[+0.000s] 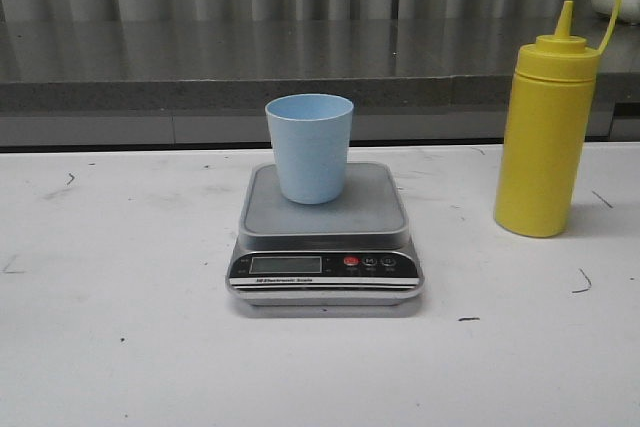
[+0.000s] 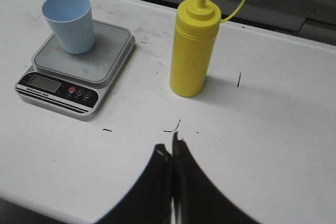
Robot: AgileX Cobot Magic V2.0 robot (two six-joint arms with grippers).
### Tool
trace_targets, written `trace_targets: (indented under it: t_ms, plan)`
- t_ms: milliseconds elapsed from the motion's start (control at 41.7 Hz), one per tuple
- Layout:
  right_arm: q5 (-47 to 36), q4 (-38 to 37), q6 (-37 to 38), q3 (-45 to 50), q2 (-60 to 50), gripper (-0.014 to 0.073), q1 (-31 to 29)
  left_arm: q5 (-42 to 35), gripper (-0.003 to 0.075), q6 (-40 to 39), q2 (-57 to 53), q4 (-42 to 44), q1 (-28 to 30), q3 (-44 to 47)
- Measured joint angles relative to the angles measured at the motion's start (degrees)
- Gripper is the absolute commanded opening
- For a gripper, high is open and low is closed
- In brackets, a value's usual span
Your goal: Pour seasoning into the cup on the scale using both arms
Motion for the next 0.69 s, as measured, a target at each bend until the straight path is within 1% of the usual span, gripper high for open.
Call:
trace_targets:
  t_ms: [48, 120, 192, 695]
  plan:
    - [0.00, -0.04, 0.00, 0.00, 0.00, -0.0120, 0.00, -1.07, -0.0020, 0.00, -0.09, 0.00, 0.00, 0.37]
    - [0.00, -0.04, 0.00, 0.00, 0.00, -0.0120, 0.00, -4.84, -0.0020, 0.00, -0.09, 0.00, 0.00, 0.37]
    - [0.00, -0.04, 0.00, 0.00, 0.00, -0.0120, 0.00, -6.06, -0.0020, 0.00, -0.09, 0.00, 0.23, 0.37]
    - [0.00, -0.04, 0.00, 0.00, 0.00, -0.0120, 0.00, -6.52, -0.0020, 0.00, -0.09, 0.00, 0.55, 0.37]
